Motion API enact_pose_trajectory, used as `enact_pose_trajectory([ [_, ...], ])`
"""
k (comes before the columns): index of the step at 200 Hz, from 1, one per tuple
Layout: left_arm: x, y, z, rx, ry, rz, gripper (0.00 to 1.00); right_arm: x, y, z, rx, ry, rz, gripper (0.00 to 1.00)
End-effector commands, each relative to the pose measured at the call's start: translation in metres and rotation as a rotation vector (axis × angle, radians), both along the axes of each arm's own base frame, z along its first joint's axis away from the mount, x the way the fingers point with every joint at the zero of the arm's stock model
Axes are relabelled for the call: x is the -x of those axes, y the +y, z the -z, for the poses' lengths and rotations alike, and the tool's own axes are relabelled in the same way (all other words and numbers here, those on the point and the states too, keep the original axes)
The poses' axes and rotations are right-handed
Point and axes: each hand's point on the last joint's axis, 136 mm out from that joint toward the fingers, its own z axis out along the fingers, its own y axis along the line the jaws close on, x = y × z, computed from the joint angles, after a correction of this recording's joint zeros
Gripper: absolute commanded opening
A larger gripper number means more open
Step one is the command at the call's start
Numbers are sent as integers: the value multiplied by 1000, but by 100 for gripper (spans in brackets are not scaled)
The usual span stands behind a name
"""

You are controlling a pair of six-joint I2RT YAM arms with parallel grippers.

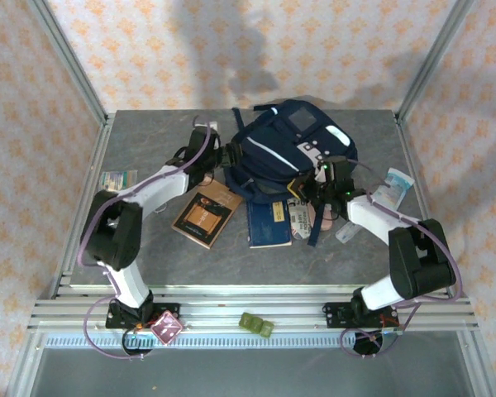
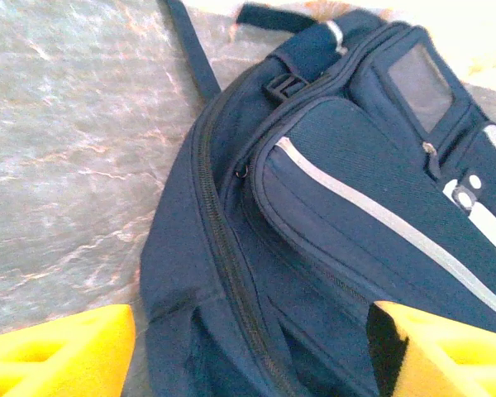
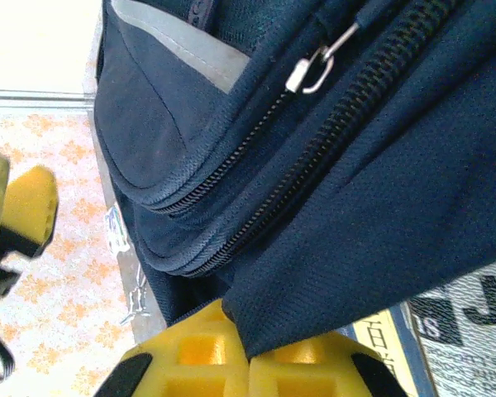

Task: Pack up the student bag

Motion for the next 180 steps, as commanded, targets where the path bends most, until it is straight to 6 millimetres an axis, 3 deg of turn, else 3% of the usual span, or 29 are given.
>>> enact_pose_trajectory([
  [1, -11, 1, 36, -19, 113, -14, 77, 3, 10, -25, -31, -110, -55, 0],
  [25, -27, 9, 72, -112, 185, -57, 78, 4, 12, -25, -32, -110, -61, 0],
  [62, -48, 0, 91, -128, 200, -26, 77, 3, 17, -25, -32, -108, -72, 0],
  [73, -54, -1, 97, -133, 207, -19, 56, 3, 18, -25, -31, -107, -75, 0],
  [79, -56, -2, 98, -124, 207, -13, 35, 1, 18, -26, -31, -110, -71, 0],
  [91, -59, -1, 96, -98, 206, -16, 4, -1, 18, -28, -30, -114, -69, 0],
  [93, -60, -1, 95, -93, 204, -16, 0, -2, 19, -28, -29, -115, -69, 0],
  [118, -59, 4, 63, -54, 143, -23, 0, -12, 16, -36, 0, -137, -48, 0],
  [135, -54, 14, 30, -34, 84, -45, 0, -23, 16, -46, 14, -161, -38, 0],
  [154, -41, 29, 1, 3, 30, -77, 0, -40, 14, -56, 31, -188, -10, 0],
  [159, -35, 33, -17, 16, -1, -86, 0, -45, 13, -59, 31, -192, -3, 0],
  [180, -13, 45, -43, 38, -51, -115, 0, -65, 11, -69, 29, -215, 36, 0],
])
